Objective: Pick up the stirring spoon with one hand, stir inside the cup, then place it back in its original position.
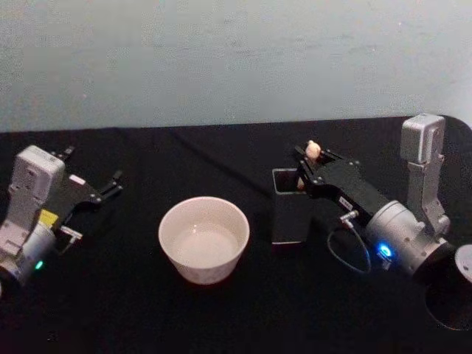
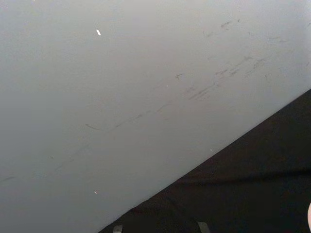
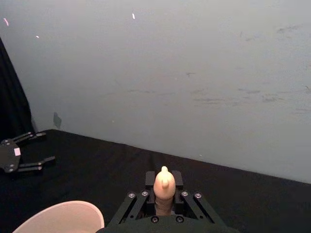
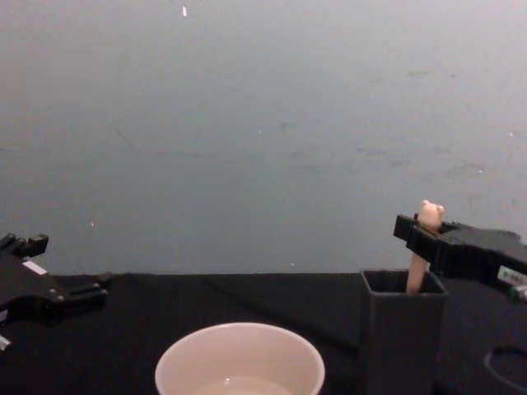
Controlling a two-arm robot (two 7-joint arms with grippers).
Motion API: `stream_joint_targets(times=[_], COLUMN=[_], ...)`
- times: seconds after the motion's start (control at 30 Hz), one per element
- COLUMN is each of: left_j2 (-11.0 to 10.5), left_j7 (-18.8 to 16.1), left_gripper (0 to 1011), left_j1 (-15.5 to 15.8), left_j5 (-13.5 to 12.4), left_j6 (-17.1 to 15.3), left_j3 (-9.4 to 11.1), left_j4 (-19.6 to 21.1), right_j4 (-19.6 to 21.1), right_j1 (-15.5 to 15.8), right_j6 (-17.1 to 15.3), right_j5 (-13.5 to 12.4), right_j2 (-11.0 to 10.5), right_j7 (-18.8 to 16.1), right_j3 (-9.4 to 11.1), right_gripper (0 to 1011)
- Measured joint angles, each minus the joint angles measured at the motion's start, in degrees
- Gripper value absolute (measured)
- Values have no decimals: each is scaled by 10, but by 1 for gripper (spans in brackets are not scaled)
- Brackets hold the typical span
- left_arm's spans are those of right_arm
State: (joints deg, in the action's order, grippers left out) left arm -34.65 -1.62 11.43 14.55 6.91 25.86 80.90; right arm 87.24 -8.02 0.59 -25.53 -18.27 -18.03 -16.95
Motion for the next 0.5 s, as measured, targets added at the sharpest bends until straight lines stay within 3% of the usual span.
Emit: stream_joint_targets(times=[0.5], left_j2=[0], left_j7=[0], left_gripper=[1001], left_j1=[0], left_j5=[0], left_j6=[0], left_j3=[0], left_j4=[0], right_j4=[-11], right_j1=[3], right_j6=[-13], right_j5=[8], right_j2=[8], right_j7=[4], right_j3=[5], right_gripper=[209])
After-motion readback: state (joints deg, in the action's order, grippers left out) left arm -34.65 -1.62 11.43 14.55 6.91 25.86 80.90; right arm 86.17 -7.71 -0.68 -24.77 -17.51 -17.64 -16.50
